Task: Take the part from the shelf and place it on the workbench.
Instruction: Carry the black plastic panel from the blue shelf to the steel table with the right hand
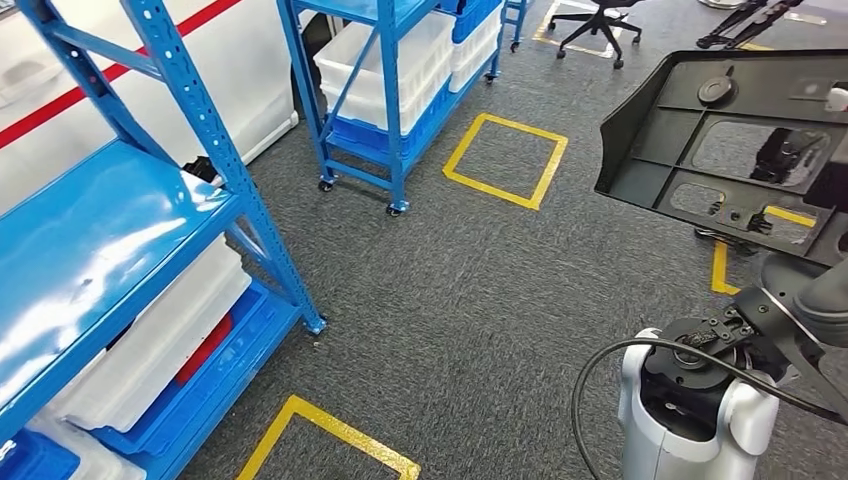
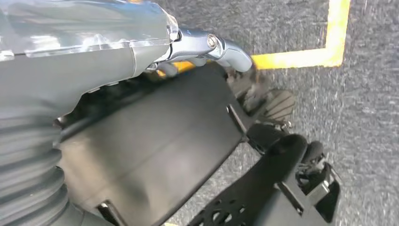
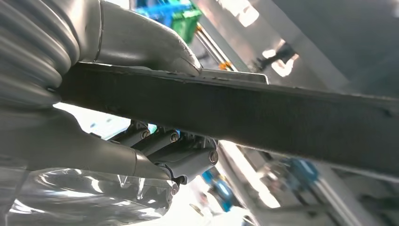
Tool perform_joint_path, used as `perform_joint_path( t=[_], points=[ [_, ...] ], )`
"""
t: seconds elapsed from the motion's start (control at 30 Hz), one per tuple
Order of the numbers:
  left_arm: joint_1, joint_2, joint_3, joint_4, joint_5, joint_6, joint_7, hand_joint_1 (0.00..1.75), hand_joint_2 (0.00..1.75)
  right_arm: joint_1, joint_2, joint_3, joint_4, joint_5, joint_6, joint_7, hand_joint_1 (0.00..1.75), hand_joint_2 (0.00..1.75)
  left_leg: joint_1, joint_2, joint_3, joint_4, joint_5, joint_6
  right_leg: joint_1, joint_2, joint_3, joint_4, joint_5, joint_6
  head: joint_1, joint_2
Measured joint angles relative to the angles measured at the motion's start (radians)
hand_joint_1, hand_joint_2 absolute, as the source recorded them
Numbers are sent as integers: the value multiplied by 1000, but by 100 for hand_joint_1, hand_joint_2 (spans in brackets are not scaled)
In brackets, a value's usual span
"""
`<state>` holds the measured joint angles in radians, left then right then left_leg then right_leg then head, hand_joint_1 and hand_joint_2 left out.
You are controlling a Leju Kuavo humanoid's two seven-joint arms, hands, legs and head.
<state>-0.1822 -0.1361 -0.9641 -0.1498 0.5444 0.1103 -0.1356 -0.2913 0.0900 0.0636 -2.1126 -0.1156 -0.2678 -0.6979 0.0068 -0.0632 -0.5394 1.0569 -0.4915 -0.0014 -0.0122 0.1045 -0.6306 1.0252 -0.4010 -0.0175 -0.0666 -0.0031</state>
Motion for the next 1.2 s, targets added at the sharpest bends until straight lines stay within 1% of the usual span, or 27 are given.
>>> perform_joint_path(
  t=[0.03,0.07,0.1,0.13,0.17,0.2,0.27,0.3,0.33,0.37,0.4,0.47,0.5,0.57,0.63,0.7,0.77,0.8,0.83,0.87,0.9,0.93,1.0,1.07,1.13,1.17,1.2],
  points=[
    [1,0,0,0,0,0,-1,0,175,1,0,-1,-3,2,-6,0,175,175,0,-19,10,-32,7,3,-2,12,-5,1,3,6,0,0],
    [2,0,0,0,0,1,-1,0,175,4,0,-3,-6,2,-12,0,175,175,-2,-25,12,-42,4,6,-5,23,-11,0,8,14,0,0],
    [1,0,-1,0,0,1,-2,0,175,8,0,-5,-10,2,-16,0,175,175,-3,-16,15,-50,6,9,-8,36,-15,-3,12,23,0,0],
    [0,-2,-1,0,0,1,-2,0,175,12,-1,-9,-14,1,-19,0,175,175,-2,-4,17,-55,11,14,-9,38,-18,-3,15,29,0,0],
    [0,-3,-1,-1,1,2,-2,0,175,14,-2,-14,-18,-2,-20,0,175,175,-1,9,21,-62,17,20,-8,21,-23,5,10,33,0,0],
    [1,-4,-2,-1,1,3,-2,0,175,16,-3,-19,-21,-6,-20,0,175,175,1,25,24,-70,22,25,-5,-7,-37,32,-8,36,0,0],
    [6,-4,-2,-1,0,6,-2,0,175,20,-6,-29,-23,-16,-19,0,175,175,-1,57,25,-77,26,32,-4,-72,-91,145,-70,42,0,0],
    [8,-4,-3,-1,0,7,-2,0,175,24,-6,-34,-23,-20,-18,0,175,175,-3,74,24,-76,26,33,-6,-87,-123,210,-98,46,0,0],
    [10,-4,-3,-1,0,7,-2,0,175,29,-7,-40,-23,-23,-17,0,175,175,-5,89,22,-76,25,32,-9,-94,-144,255,-112,50,0,0],
    [10,-4,-3,-1,-1,8,-2,0,175,35,-7,-46,-23,-26,-16,0,175,175,-5,104,22,-75,24,31,-12,-99,-147,267,-108,54,0,0],
    [10,-4,-3,-1,-1,8,-2,0,175,39,-7,-51,-23,-28,-15,0,175,175,-5,118,22,-73,22,29,-15,-104,-127,236,-88,56,0,0],
    [9,-4,-3,-1,-1,8,-2,0,175,45,-7,-62,-23,-31,-12,0,175,175,-6,141,25,-67,14,21,-16,-142,-49,106,-38,56,0,0],
    [8,-3,-3,-1,0,8,-2,0,175,48,-6,-67,-23,-32,-9,0,175,175,-9,151,26,-64,8,15,-15,-162,-16,49,-23,50,0,0],
    [7,-2,-3,0,0,7,-2,0,175,55,-5,-79,-23,-35,-2,0,175,175,-15,167,30,-61,-1,4,-8,-178,5,9,-23,34,0,0],
    [6,-2,-5,-1,-1,5,-2,0,175,65,-2,-93,-23,-39,7,0,175,175,-13,179,36,-61,-7,-8,-6,-155,4,7,-22,19,0,0],
    [4,-3,-8,-1,-4,3,-2,0,175,70,6,-109,-23,-41,16,0,175,175,-6,143,28,-27,-35,-18,-9,-132,4,1,-18,5,0,0],
    [2,-3,-13,-1,-10,2,-4,0,175,75,19,-121,-23,-41,22,0,175,175,-2,89,-20,86,-99,-22,-8,-110,4,-1,-15,-6,0,0],
    [-1,-3,-16,-1,-13,3,-4,0,175,79,25,-126,-23,-40,23,0,175,175,-2,78,-53,158,-130,-22,-6,-98,4,0,-15,-9,0,0],
    [-5,-3,-19,-1,-16,6,-5,0,175,84,31,-132,-23,-39,23,0,175,175,-2,73,-80,214,-147,-22,-4,-85,4,0,-15,-10,0,0],
    [-8,-3,-23,-1,-19,10,-4,0,175,88,37,-139,-23,-38,22,0,175,175,-2,72,-92,237,-143,-20,-2,-70,5,0,-15,-10,0,0],
    [-9,-3,-26,-1,-22,14,-2,0,175,91,41,-146,-23,-35,22,0,175,175,-2,70,-86,220,-119,-16,-1,-54,6,0,-14,-10,0,0],
    [-9,-3,-30,-1,-25,17,0,0,175,93,46,-153,-24,-32,21,0,175,175,-2,63,-65,167,-80,-11,0,-38,9,0,-14,-10,0,0],
    [-5,-3,-37,-1,-31,20,4,0,175,96,54,-165,-28,-27,19,0,175,175,-2,20,-12,30,-9,0,0,-10,10,2,-13,-6,0,0],
    [-4,-2,-45,-1,-33,20,8,0,175,101,58,-175,-33,-22,14,0,175,175,-4,-11,13,-41,9,5,-3,14,3,2,-7,4,0,0],
    [-6,-3,-51,-1,-33,19,11,0,175,110,61,-186,-42,-19,8,0,175,175,-4,2,20,-57,8,11,-7,35,-4,-2,1,20,0,0],
    [-8,-4,-52,-1,-33,19,12,0,175,115,61,-192,-47,-18,6,0,175,175,-4,14,24,-65,14,16,-7,27,-8,0,-1,25,0,0],
    [-8,-6,-53,-1,-31,18,13,0,175,117,62,-197,-50,-18,5,0,175,175,-2,27,28,-74,21,21,-6,7,-16,15,-11,28,0,0]
  ],
)
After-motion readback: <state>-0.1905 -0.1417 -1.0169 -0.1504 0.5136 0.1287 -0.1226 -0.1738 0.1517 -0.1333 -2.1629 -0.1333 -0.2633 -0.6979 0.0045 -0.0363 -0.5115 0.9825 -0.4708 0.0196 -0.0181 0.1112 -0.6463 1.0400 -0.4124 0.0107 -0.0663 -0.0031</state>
